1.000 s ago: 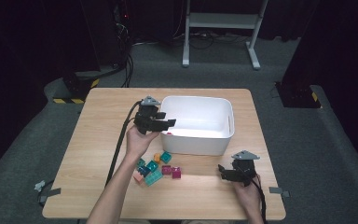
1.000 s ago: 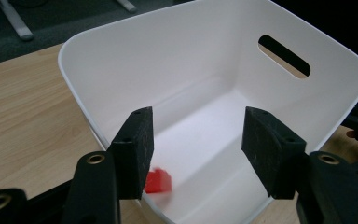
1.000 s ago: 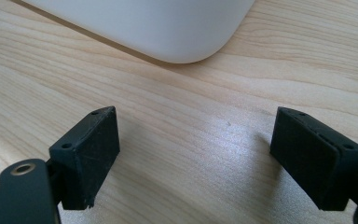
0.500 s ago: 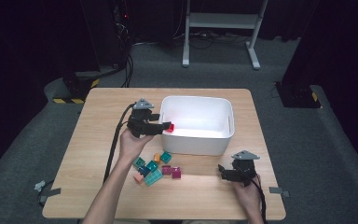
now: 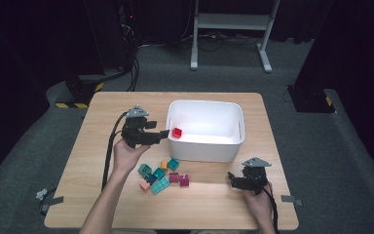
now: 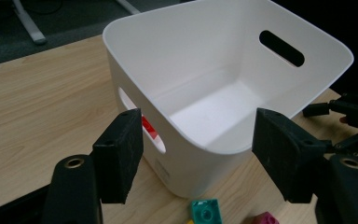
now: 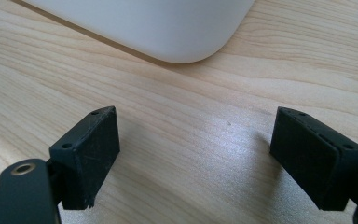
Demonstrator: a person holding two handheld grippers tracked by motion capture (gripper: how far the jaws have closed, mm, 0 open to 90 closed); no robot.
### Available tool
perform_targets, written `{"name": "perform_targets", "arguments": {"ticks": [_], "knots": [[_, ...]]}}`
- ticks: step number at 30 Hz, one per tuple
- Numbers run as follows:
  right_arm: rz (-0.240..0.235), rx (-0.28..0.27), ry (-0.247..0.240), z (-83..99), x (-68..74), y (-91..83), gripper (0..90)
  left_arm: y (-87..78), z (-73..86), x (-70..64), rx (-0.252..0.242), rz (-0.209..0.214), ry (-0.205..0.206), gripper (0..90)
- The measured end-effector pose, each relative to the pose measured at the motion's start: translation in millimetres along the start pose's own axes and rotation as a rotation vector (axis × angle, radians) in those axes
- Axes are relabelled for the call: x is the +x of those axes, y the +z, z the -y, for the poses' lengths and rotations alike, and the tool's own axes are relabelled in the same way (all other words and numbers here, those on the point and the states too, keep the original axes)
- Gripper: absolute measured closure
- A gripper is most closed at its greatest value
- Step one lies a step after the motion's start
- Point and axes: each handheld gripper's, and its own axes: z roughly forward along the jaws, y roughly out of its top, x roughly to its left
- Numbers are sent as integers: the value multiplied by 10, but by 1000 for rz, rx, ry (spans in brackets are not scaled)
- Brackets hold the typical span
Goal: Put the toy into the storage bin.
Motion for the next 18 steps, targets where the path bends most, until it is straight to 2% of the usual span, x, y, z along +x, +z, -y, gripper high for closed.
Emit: {"name": "perform_targets", "arguments": {"ticks": [1, 5, 8, 10, 12, 18], "knots": [[0, 0, 0, 0, 0, 0, 154, -26, 49, 7, 6, -35, 11, 308], [0, 0, 0, 0, 0, 0, 154, -69, 142, 44, 0, -36, -11, 313], [0, 0, 1, 0, 1, 0, 154, -109, 235, 58, 11, -59, -12, 323], [0, 0, 1, 0, 0, 0, 154, -127, 302, 67, 8, -61, -29, 330], [0, 0, 1, 0, 0, 0, 154, -139, 387, 71, 26, -82, -24, 335], [0, 0, 1, 0, 1, 0, 154, -160, 548, 71, 35, -94, -33, 345]]}}
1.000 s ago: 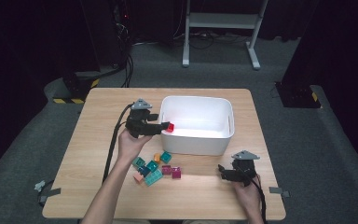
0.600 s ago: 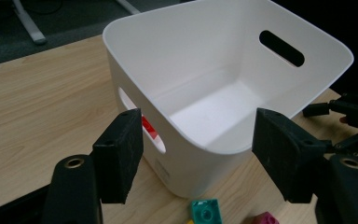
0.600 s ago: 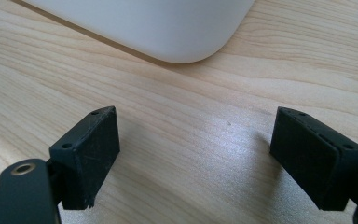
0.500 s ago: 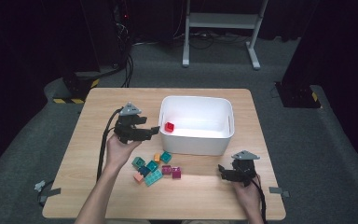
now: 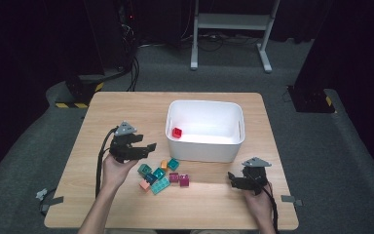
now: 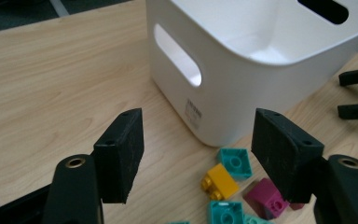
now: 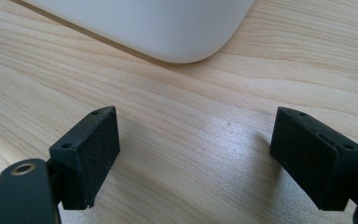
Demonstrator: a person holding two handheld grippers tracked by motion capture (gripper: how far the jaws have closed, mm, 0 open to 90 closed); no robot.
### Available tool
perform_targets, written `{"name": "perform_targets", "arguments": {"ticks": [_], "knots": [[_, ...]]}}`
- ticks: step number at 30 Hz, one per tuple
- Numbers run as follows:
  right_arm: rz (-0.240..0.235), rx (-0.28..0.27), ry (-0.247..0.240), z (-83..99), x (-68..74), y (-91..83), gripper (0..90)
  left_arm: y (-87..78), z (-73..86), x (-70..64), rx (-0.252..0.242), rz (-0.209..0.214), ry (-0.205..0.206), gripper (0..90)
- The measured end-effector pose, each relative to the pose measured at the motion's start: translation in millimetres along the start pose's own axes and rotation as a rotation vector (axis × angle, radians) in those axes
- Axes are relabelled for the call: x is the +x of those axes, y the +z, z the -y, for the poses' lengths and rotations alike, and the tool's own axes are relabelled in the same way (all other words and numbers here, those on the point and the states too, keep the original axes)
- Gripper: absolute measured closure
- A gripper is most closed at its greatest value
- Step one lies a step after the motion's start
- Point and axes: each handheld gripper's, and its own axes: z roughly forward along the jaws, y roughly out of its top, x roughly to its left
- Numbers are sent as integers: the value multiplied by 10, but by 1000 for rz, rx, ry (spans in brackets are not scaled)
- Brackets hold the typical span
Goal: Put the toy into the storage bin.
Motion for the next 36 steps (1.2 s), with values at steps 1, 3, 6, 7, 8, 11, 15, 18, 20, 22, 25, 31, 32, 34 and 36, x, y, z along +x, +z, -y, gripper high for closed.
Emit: {"name": "perform_targets", "arguments": {"ticks": [1, 3, 6, 7, 8, 11, 15, 18, 20, 22, 25, 31, 32, 34, 36], "knots": [[0, 0, 0, 0, 0, 0, 154, -3, 30, 3, 2, -3, -3, 345], [0, 0, 0, 0, 0, 0, 154, -12, 84, 19, -2, 2, -19, 355], [0, 0, 0, 0, 0, 0, 154, -26, 165, 43, 1, -12, -22, 373], [0, 0, 0, 0, 0, 0, 154, -33, 190, 53, 1, -16, -26, 383], [0, 0, 0, 0, 1, 0, 154, -45, 245, 74, -6, -12, -47, 384], [0, 0, 1, 1, 2, -1, 154, -41, 331, 98, 3, -18, -60, 388], [1, 0, 1, 1, 2, -1, 154, -20, 457, 131, 13, -23, -91, 390], [1, 0, 1, 1, 2, -1, 155, 3, 517, 148, 27, -27, -96, 390], [1, 0, 1, 1, 2, -1, 155, 18, 574, 162, 32, -25, -108, 390], [1, 1, 2, 1, 3, -2, 155, 38, 624, 170, 34, -22, -119, 391], [1, 1, 2, 1, 3, -2, 155, 79, 699, 169, 52, -28, -118, 388], [1, 1, 2, 2, 3, -2, 155, 138, 779, 170, 78, -45, -115, 407], [1, 1, 2, 2, 3, -2, 155, 146, 797, 174, 78, -44, -121, 408], [1, 1, 2, 2, 3, -2, 155, 170, 831, 180, 85, -42, -127, 411], [1, 0, 1, 2, 3, -2, 155, 208, 871, 181, 99, -51, -125, 411]]}}
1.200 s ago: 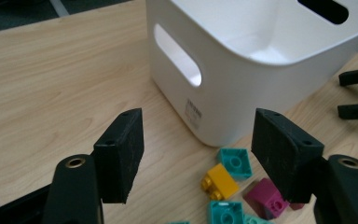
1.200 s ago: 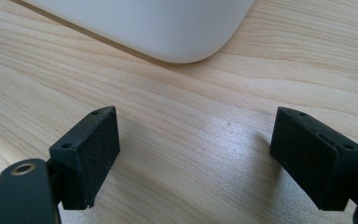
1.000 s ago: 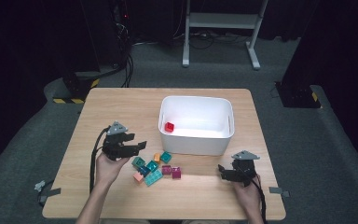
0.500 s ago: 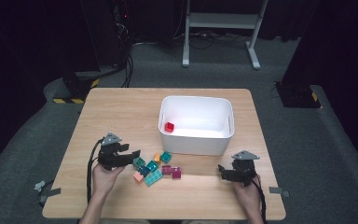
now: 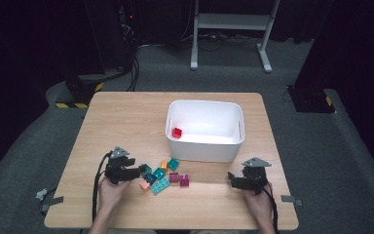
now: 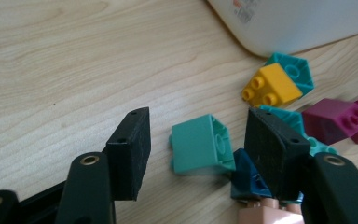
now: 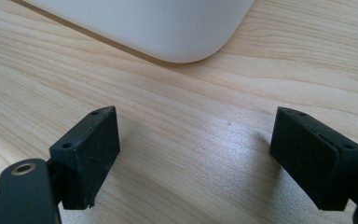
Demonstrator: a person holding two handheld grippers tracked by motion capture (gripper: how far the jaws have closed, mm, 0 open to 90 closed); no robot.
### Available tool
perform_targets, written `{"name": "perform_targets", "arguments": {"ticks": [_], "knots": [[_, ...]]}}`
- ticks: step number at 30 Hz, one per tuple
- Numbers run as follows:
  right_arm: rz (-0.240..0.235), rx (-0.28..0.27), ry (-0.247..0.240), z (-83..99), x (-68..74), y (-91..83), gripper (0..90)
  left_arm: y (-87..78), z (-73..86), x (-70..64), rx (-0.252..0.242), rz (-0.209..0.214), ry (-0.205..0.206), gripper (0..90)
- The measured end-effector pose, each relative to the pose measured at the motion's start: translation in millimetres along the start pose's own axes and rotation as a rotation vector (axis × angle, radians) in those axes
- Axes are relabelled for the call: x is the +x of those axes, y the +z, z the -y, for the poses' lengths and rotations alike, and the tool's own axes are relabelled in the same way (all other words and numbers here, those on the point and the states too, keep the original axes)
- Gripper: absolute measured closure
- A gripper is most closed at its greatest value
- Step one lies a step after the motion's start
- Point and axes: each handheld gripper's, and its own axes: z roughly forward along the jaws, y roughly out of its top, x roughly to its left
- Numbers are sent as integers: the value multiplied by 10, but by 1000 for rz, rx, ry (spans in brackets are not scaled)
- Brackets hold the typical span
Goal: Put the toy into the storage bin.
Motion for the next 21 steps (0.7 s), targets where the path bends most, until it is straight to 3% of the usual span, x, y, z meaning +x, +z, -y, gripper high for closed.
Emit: {"name": "perform_targets", "arguments": {"ticks": [6, 9, 21], "knots": [[0, 0, 0, 0, 0, 0, 155, 56, 53, 24, 14, -4, -12, 406], [0, 0, 0, 0, 0, 0, 155, 79, 85, 51, 12, 1, -37, 402], [0, 0, 1, 0, 1, -1, 155, 176, 117, 54, 37, -10, -26, 392]]}}
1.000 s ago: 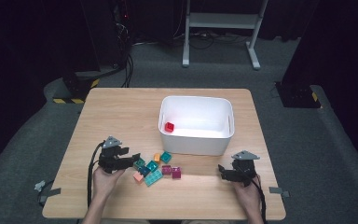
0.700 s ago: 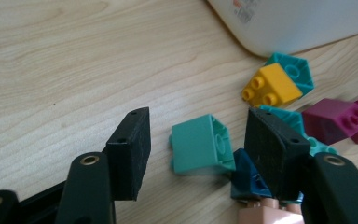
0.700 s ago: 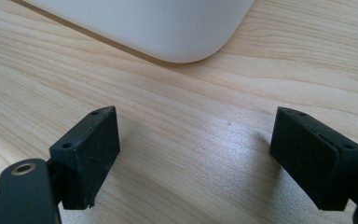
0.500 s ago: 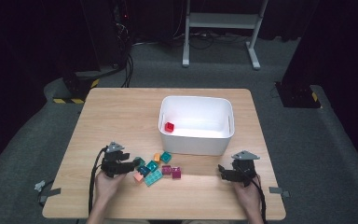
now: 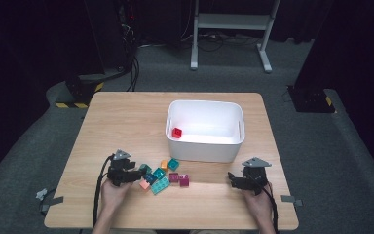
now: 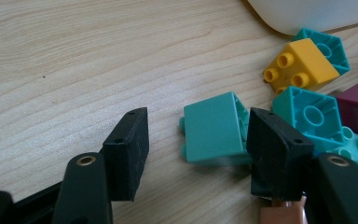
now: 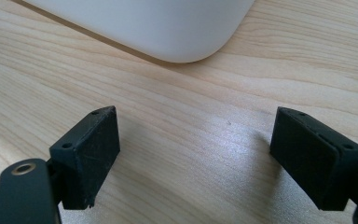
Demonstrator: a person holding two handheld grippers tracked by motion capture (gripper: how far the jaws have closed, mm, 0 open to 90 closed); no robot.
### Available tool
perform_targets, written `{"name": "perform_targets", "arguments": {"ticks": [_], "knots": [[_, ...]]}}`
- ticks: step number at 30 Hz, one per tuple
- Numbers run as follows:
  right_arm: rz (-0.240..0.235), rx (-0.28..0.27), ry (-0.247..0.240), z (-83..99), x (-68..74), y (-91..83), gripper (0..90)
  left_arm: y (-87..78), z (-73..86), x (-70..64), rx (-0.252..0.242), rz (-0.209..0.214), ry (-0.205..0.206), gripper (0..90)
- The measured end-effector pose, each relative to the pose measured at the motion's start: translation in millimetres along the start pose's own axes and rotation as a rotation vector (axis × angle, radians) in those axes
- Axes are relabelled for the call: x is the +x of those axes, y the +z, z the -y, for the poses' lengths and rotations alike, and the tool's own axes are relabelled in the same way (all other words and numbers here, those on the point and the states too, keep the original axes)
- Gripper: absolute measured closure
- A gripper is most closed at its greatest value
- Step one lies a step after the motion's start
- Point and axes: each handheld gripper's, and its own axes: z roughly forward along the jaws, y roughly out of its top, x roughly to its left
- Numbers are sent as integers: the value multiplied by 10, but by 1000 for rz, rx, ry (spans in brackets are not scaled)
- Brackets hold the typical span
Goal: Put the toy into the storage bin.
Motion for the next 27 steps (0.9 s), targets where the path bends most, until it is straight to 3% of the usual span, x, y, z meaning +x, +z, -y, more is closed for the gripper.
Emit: {"name": "perform_targets", "arguments": {"ticks": [14, 22, 27], "knots": [[0, 0, 0, 0, 0, 0, 155, 108, -40, -15, 2, -62, 35, 397], [0, 0, 0, 0, 0, 0, 155, 128, -43, -1, -22, -55, 28, 456], [0, 0, 0, 0, 0, 0, 155, 142, -47, 7, -35, -34, 21, 540]]}}
